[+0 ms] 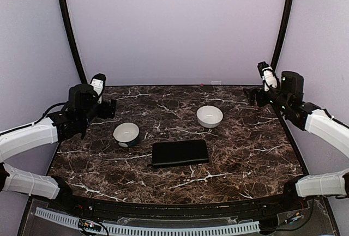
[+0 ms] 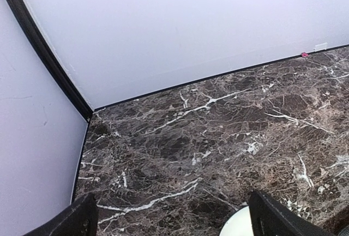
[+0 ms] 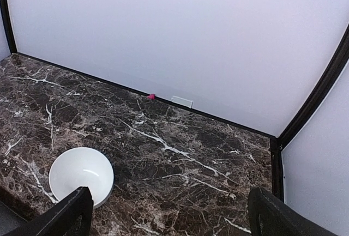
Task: Sort the hair-cutting tools
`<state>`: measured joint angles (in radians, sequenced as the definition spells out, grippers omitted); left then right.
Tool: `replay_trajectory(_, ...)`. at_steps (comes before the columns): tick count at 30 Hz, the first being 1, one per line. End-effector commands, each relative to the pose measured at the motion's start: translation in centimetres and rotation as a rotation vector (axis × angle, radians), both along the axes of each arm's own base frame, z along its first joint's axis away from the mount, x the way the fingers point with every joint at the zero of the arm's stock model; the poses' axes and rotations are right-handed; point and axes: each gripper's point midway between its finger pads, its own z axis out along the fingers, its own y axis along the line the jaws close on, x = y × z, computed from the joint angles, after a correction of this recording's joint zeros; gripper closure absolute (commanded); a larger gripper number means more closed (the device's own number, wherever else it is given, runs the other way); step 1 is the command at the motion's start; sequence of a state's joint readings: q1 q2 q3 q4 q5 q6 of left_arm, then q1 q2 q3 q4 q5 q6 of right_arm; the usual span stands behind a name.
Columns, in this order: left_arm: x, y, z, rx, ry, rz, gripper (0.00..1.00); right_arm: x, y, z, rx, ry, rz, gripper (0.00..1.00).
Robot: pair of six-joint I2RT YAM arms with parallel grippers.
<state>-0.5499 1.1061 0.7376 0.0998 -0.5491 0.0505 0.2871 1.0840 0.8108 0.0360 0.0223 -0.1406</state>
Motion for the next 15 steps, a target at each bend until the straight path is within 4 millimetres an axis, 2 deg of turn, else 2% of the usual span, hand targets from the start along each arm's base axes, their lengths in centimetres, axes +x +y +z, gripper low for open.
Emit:
replay_trajectory(1, 0.8, -1.1, 1.4, -0.013, -0.03, -0.044, 0.01, 0.2, -0.8, 1.2, 0.015, -0.068, -0.042, 0.01)
replay_trajectory(9, 0.7, -1.3, 1.4, -0.012, -0.032, -0.061, 0.01, 0.1, -2.0, 1.6, 0.036, -0.084, -0.078, 0.01)
replay_trajectory(15, 0.4, -1.5, 1.3, -0.004, -0.026, -0.084, 0.01, -0.3, -0.5, 0.6, 0.028, -0.051, 0.025, 0.01)
